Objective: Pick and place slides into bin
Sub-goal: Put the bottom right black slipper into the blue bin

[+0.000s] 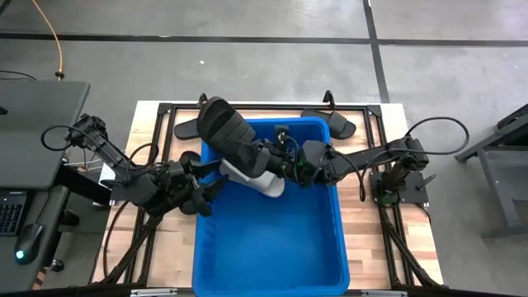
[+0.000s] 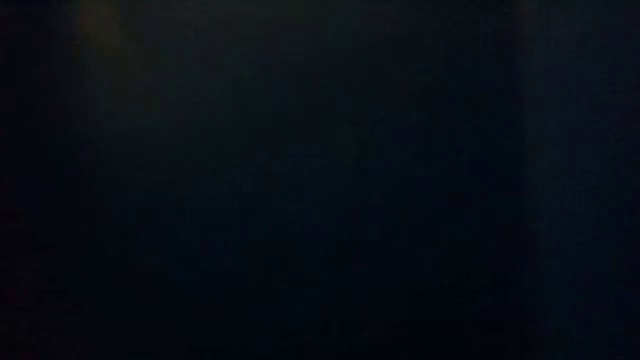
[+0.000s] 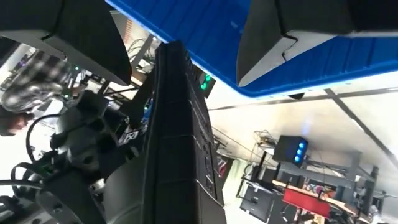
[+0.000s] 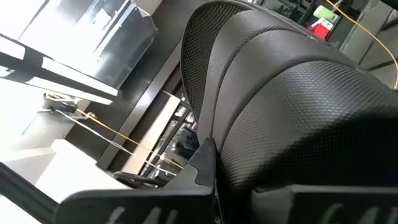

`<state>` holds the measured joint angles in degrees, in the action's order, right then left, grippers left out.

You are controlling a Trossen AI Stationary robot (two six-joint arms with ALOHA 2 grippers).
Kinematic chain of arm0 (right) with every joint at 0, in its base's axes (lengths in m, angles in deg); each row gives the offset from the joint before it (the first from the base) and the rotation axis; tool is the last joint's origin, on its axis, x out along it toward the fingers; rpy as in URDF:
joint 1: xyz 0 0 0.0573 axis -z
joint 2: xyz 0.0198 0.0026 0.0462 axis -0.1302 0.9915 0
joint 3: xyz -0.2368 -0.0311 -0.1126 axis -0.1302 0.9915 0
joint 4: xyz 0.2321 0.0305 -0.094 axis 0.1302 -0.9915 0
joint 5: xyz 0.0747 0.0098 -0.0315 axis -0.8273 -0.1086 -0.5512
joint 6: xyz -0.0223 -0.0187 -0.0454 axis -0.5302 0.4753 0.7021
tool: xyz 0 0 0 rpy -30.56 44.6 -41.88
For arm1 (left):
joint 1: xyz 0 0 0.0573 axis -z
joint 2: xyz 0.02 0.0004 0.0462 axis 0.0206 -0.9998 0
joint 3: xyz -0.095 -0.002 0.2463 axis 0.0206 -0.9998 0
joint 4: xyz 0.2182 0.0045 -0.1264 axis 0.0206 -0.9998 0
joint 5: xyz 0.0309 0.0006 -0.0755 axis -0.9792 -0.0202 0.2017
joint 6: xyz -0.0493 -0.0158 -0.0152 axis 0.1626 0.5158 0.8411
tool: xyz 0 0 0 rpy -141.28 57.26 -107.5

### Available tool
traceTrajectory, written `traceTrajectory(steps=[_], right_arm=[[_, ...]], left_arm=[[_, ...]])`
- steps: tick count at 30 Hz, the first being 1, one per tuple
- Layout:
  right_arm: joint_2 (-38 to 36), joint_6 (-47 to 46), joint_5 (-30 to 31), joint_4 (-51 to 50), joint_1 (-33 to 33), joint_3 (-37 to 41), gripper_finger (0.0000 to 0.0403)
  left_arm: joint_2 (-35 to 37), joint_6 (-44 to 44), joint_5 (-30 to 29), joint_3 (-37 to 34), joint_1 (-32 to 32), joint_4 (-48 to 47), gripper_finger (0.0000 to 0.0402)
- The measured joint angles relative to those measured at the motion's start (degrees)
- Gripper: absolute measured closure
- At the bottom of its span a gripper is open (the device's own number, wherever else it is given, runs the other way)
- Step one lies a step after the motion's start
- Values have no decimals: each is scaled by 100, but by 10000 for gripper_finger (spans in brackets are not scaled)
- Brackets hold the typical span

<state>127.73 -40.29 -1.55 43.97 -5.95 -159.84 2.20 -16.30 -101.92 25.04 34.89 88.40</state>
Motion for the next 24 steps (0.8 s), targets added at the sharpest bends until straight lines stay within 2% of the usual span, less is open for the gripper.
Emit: traceTrajectory(steps=[7, 17, 21, 24], right_arm=[[105, -119, -61, 217, 2, 0, 403], [278, -534, -247, 279, 31, 7, 403], [277, -612, -721, 677, 39, 7, 403], [273, -810, -1048, 742, 33, 7, 403]], left_arm=[[0, 64, -37, 0, -246, -123, 124], [-1, 38, 257, -1, -413, -190, 124], [0, -154, 420, 0, -409, -193, 126], [2, -219, 533, 2, -409, -175, 150]])
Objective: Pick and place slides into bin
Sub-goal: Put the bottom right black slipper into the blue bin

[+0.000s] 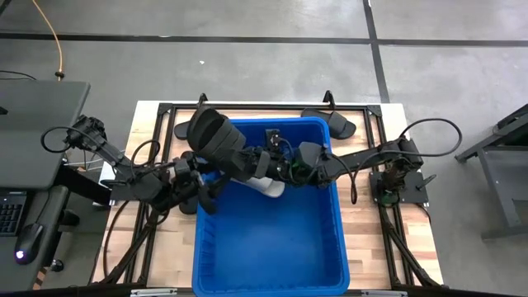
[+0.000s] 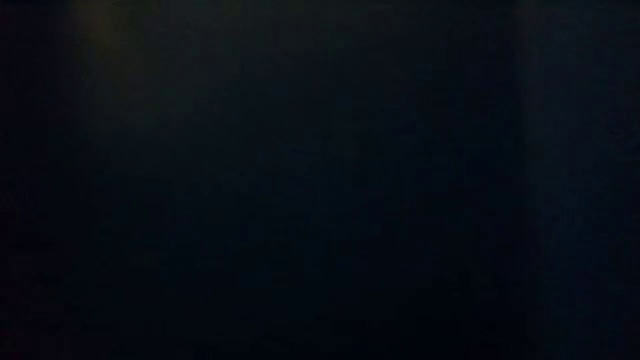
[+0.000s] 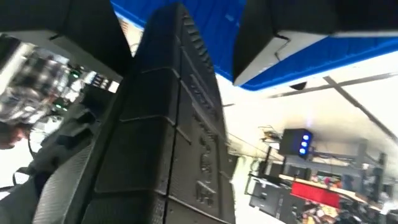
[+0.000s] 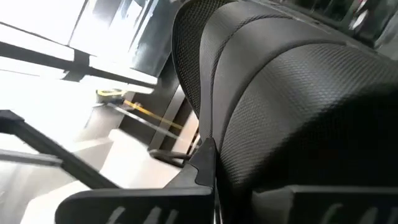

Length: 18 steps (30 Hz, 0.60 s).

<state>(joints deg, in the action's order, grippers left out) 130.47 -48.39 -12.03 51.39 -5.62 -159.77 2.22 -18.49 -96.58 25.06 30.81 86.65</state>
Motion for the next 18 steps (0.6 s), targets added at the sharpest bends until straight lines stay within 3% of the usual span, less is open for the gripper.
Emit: traceTrajectory(steps=[4, 10, 18], right_arm=[[0, -275, -229, -69, -42, 0, 403], [-7, -317, -579, -43, -109, 0, 403], [-58, 28, -1152, -120, -104, 0, 400]], left_arm=[[0, -17, 137, 0, 1, 12, 217], [15, -335, 623, -2, 2, 10, 366], [22, -351, 906, -2, 4, -1, 368]])
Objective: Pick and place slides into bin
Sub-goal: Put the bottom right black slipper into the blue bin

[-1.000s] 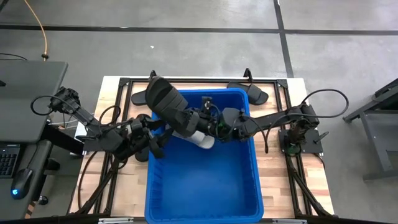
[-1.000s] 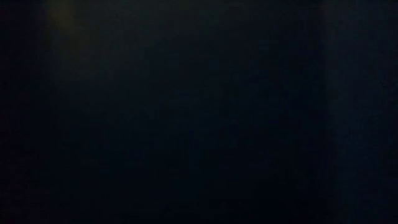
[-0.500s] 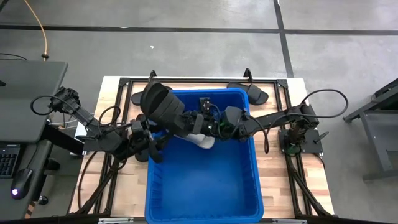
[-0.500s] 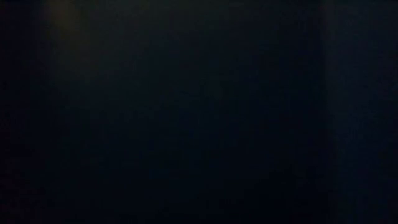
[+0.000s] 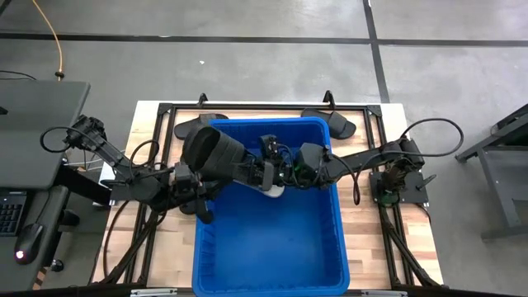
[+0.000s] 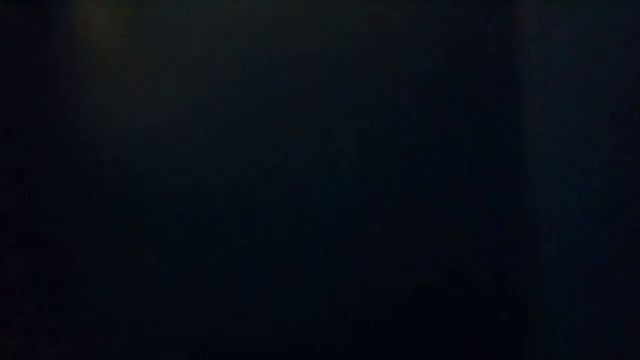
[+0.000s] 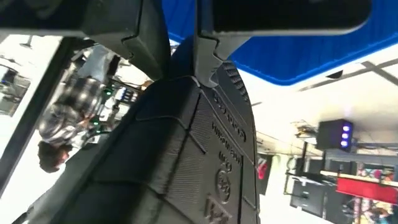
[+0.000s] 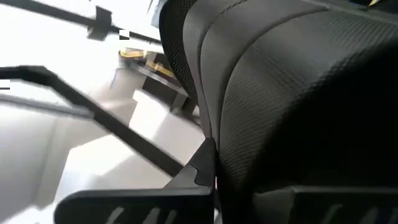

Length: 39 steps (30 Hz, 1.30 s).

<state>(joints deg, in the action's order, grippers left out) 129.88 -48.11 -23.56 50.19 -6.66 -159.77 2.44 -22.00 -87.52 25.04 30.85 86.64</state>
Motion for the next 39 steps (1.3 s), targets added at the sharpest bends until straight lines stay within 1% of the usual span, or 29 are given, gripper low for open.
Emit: traceTrajectory(steps=[3, 5, 8, 10, 13, 16, 19, 22, 26, 28, 29, 30, 31, 32, 33, 34, 37, 39], right_arm=[[-22, 104, -428, -21, 71, 0, 389], [-71, 157, -601, -127, 78, 0, 378], [-216, 309, -771, -659, 95, 0, 356], [-363, 482, -776, -1159, 147, 0, 339], [-557, 663, -773, -1799, 230, -4, 312], [-716, 892, -695, -2233, 254, -4, 288], [-888, 1134, -541, -2531, 295, -4, 270], [-962, 1194, -461, -2627, 324, -6, 255], [-960, 1298, -437, -2606, 277, -4, 246], [-960, 1345, -383, -2538, 210, -5, 251], [-960, 1359, -318, -2518, 183, -6, 263], [-960, 1358, -297, -2510, 167, -5, 282], [-960, 1370, -231, -2510, 155, -4, 311], [-960, 1446, -211, -2504, 131, -4, 348], [-956, 1548, -183, -2490, 104, -4, 374], [-956, 1575, -155, -2481, 92, -4, 385], [-956, 1475, -163, -2496, 91, -4, 395], [-954, 1518, 53, -2527, 83, -4, 398]], left_arm=[[10, 143, 215, 0, -4, -30, 369], [11, 249, 315, 0, -4, -76, 374], [57, 562, 499, 2, -2, -403, 383], [61, 869, 583, 0, 2, -690, 399], [70, 1353, 537, -2, -6, -1128, 395], [70, 1844, 680, -2, -12, -1502, 396], [70, 2053, 876, -2, -2, -1628, 397], [70, 2065, 892, -2, -4, -1603, 398], [72, 2209, 1048, -2, -5, -1673, 399], [72, 2398, 1110, -2, -2, -1863, 400], [72, 2469, 1125, -2, -2, -1945, 400], [70, 2506, 1125, -2, -2, -1968, 400], [70, 2536, 1123, -2, -4, -1953, 400], [72, 2547, 1098, -2, -4, -1928, 400], [72, 2547, 1092, -2, -4, -1919, 400], [72, 2547, 1094, -2, -4, -1920, 401], [72, 2545, 1082, -2, -4, -1920, 401], [72, 2448, 1066, -2, -4, -1916, 401]])
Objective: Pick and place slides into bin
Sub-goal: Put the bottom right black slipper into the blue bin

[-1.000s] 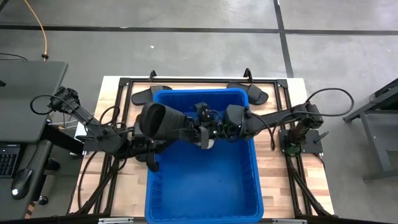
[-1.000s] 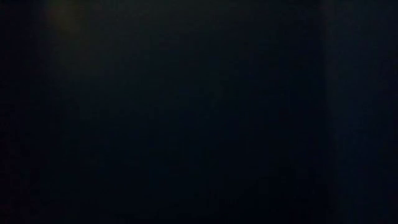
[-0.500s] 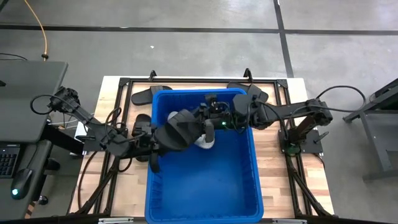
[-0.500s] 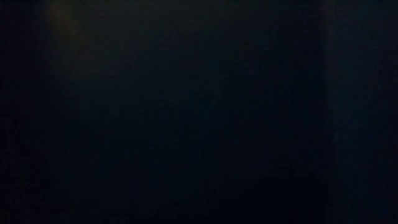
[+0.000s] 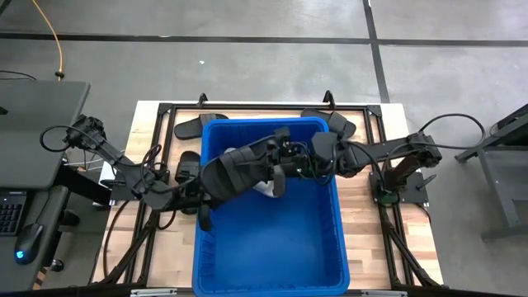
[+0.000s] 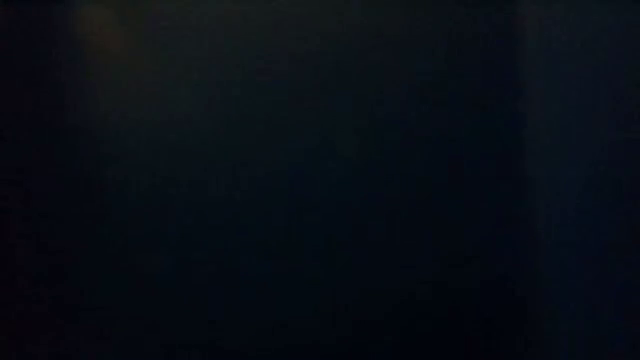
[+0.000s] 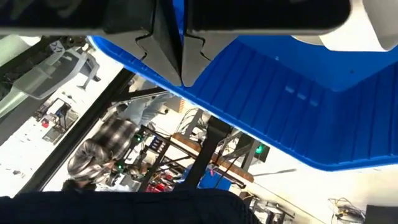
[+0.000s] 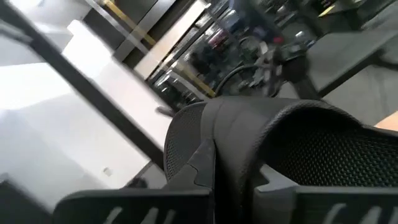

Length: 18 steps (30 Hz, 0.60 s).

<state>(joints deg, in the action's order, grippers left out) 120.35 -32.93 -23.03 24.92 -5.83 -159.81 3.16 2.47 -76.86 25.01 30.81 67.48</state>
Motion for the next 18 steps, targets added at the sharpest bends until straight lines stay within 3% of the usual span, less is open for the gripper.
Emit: traceTrajectory(steps=[6, 13, 18], right_arm=[[0, 3, -70, -522, 75, 0, 401], [-357, 180, 261, -2171, 53, 0, 402], [-874, 360, 364, -2897, 39, 0, 402]], left_arm=[[0, -10, -84, 0, 0, 31, 400], [0, 275, 801, 0, 0, -164, 397], [0, 532, 1199, 0, 0, -463, 339]])
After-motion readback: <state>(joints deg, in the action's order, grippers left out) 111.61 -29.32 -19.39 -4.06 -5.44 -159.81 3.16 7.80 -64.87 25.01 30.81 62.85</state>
